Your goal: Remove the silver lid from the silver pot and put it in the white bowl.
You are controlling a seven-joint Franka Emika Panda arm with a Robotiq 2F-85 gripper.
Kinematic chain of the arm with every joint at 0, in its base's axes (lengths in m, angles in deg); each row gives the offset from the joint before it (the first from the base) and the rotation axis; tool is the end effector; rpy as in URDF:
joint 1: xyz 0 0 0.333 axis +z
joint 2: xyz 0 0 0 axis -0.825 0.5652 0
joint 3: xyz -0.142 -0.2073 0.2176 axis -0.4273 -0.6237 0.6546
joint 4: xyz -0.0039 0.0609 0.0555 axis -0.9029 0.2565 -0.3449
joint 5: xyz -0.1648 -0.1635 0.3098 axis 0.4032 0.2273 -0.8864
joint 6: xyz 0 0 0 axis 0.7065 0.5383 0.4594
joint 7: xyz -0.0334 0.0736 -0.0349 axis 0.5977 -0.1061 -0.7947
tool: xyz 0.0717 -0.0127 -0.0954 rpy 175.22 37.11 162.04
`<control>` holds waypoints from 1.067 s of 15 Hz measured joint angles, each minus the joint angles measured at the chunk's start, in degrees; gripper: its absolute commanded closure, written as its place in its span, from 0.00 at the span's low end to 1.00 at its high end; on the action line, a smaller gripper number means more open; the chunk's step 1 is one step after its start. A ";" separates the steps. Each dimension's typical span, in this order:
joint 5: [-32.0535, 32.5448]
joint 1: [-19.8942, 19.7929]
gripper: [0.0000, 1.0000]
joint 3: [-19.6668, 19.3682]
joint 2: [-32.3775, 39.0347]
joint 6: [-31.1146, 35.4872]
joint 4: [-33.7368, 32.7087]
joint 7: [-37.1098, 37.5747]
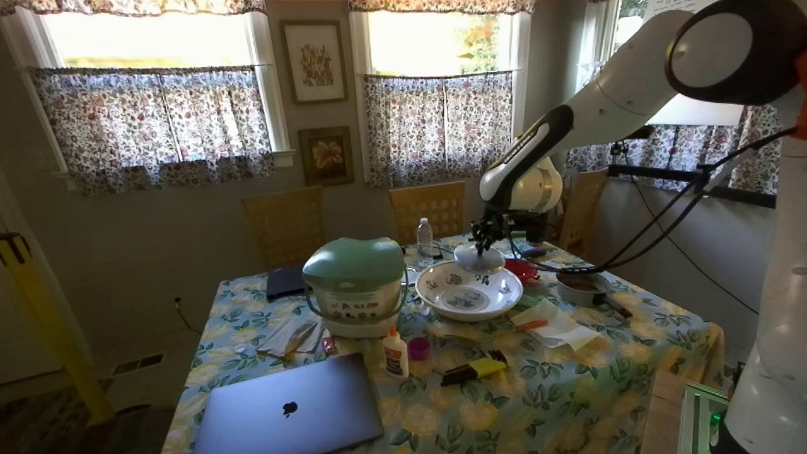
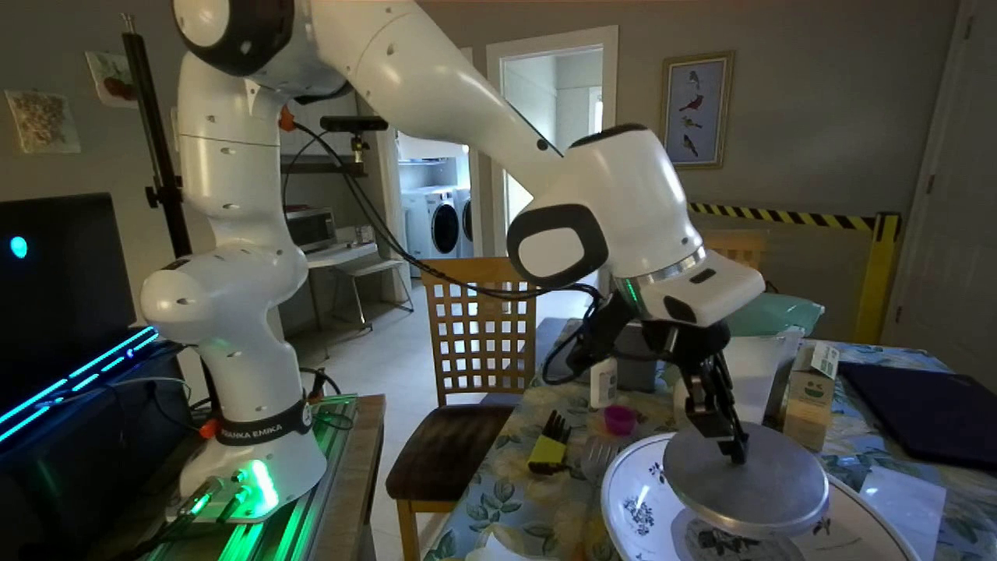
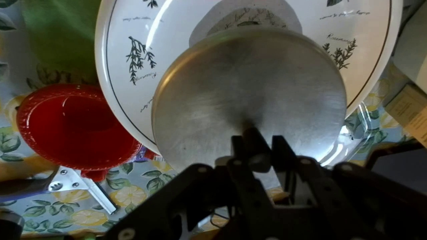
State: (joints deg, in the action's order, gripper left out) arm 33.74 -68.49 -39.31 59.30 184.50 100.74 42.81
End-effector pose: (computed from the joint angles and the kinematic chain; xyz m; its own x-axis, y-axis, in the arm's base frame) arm 0.5255 -0.2562 0.3505 0.7080 -0.5827 0.3990 -0.5811 -0.8017 -0.1399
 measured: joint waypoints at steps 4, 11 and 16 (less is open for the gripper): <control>-4.14 -1.77 0.92 2.06 7.00 -0.01 -4.97 -4.05; -4.27 -4.69 0.93 5.76 15.68 -0.12 -12.46 -5.16; -4.27 -5.76 0.93 8.45 17.11 -0.01 -13.26 -6.53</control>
State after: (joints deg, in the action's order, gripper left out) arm 29.47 -74.25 -30.86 76.42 184.49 87.48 36.28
